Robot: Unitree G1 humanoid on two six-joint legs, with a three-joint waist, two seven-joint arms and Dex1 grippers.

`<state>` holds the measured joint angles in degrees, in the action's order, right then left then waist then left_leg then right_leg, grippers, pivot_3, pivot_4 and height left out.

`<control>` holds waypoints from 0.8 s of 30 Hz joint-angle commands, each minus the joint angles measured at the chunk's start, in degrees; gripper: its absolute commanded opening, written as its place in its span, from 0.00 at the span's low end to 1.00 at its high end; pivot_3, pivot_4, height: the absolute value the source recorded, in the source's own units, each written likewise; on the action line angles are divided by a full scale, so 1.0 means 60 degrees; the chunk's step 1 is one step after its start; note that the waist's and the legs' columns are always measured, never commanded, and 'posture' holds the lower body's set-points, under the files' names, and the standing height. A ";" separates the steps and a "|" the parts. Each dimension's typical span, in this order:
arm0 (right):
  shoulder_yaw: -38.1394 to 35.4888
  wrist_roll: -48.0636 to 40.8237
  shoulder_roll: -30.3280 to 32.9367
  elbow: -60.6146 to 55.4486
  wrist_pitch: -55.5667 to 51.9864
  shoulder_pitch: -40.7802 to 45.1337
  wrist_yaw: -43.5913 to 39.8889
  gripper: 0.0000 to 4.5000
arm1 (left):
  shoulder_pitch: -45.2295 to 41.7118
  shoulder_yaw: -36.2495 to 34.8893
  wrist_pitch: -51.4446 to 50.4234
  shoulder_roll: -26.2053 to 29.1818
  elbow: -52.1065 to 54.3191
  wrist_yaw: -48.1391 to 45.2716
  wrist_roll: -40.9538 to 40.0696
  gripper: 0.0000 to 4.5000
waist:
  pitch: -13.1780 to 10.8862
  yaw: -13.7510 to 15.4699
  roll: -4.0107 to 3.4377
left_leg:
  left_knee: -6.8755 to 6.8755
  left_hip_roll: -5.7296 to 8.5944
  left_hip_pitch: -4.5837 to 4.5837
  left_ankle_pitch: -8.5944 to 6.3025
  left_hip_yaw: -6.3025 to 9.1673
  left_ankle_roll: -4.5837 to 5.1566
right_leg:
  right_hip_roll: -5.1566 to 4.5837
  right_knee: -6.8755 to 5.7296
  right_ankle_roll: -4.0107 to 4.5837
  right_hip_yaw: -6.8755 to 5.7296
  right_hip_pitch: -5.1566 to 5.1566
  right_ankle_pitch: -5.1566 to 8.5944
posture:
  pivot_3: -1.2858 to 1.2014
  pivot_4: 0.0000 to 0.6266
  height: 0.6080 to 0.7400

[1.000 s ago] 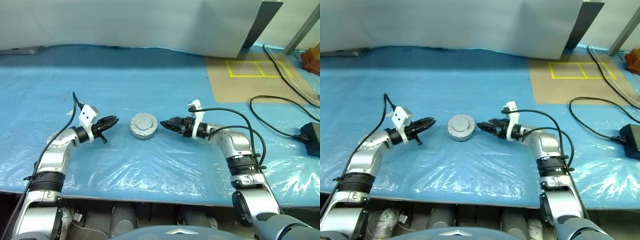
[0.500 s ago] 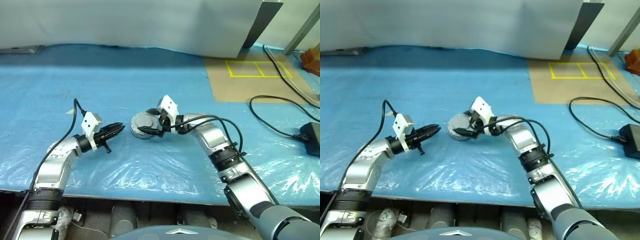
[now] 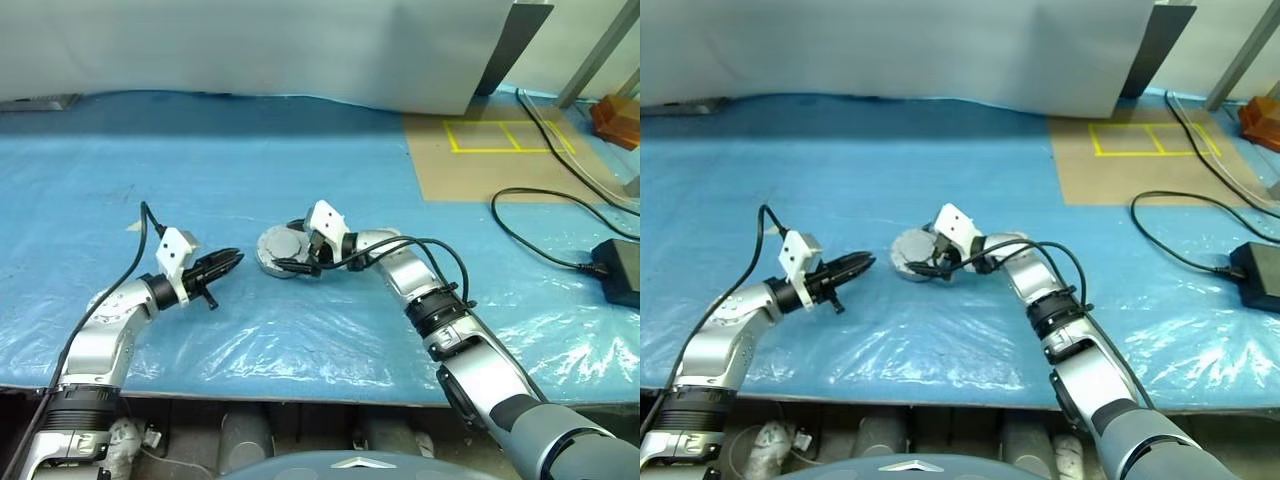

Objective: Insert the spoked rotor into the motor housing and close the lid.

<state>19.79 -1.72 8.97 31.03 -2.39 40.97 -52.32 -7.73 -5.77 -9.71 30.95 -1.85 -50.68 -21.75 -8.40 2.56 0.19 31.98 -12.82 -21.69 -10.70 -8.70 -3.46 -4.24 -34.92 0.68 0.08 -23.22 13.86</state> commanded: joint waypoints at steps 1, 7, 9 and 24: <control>0.0167 0.0188 0.0018 -0.0030 0.0328 -0.0255 -0.0208 0.71 | -0.0088 -0.0186 0.0157 0.0043 0.0282 0.0061 -0.0048 0.13 | 0.0000 0.0000 0.0000 | 0.0003 0.0000 -0.0001 0.0000 0.0000 0.0000 | -0.0001 -0.0001 0.0000 0.0000 0.0000 0.0000 | 0.52 0.24 1.00; 0.0064 0.0422 -0.0310 0.0125 0.0165 -0.0184 0.0460 0.65 | -0.0179 0.0003 0.0184 -0.0102 0.0239 0.0135 0.0054 0.13 | 0.0000 -0.0030 0.0000 | 0.0010 -0.0002 0.0002 0.0000 0.0001 0.0001 | 0.0001 -0.0012 0.0001 0.0001 0.0001 0.0000 | 0.52 0.24 1.00; 0.0042 0.0490 -0.0367 0.0190 0.0133 -0.0157 0.0584 0.65 | -0.0178 0.0030 0.0197 -0.0124 0.0225 0.0128 0.0077 0.13 | 0.0000 -0.0048 0.0000 | 0.0020 -0.0003 0.0005 0.0000 0.0001 0.0001 | 0.0001 -0.0023 0.0002 0.0003 0.0001 0.0000 | 0.52 0.24 1.00; -0.0763 -0.0195 0.0032 0.0323 -0.0421 0.0614 -0.0071 0.65 | -0.0325 0.0149 0.0251 -0.0118 0.0077 0.0103 0.0190 0.13 | -0.0003 0.0020 -0.0002 | 0.0057 -0.0003 0.0039 0.0005 -0.0004 0.0015 | -0.0009 -0.0073 0.0062 0.0016 0.0026 0.0034 | 0.52 0.24 1.00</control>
<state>16.32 -2.05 9.01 34.43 -4.93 43.05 -52.28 -8.79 -4.72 -9.21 30.07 -2.06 -49.96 -20.90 -8.41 2.68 0.18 32.32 -12.84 -21.48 -10.67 -8.72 -3.37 -4.29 -35.36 1.05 0.17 -23.09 14.06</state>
